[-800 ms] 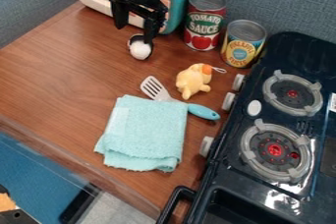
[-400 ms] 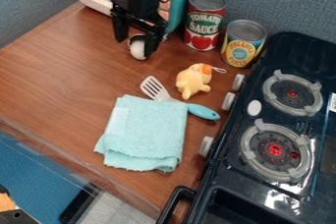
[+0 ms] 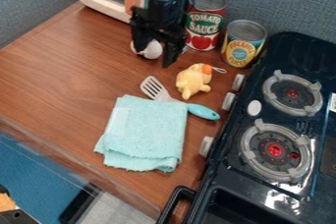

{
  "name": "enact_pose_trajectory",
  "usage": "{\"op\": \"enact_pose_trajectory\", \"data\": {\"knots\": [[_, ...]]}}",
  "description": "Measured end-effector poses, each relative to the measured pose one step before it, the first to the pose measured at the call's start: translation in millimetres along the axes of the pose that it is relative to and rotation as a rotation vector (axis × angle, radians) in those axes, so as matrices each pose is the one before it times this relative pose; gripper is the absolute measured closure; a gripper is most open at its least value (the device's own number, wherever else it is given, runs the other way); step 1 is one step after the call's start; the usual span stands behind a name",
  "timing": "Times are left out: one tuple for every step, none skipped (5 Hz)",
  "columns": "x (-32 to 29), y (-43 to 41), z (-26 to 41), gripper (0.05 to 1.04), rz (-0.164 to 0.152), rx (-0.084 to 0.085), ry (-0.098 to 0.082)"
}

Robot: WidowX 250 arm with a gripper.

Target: Move the yellow object to the left side of the table, below the microwave

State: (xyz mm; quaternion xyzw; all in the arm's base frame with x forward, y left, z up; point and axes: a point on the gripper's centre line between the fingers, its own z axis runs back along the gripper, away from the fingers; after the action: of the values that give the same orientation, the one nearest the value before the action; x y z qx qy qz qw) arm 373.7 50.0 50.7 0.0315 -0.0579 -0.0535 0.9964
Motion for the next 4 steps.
{"op": "enact_pose_trajectory", "data": {"knots": [[5.30,-25.40,2.46,0.083,-0.0775,-0.0488,-0.0280],[0.58,-11.68,-2.47,0.083,-0.0376,-0.0530,-0.0288],[11.04,-11.67,-3.35,0.083,-0.0526,-0.0464,-0.0312],[0.17,-8.02,-21.70,0.083,-0.0337,0.0135,0.0698]]}}
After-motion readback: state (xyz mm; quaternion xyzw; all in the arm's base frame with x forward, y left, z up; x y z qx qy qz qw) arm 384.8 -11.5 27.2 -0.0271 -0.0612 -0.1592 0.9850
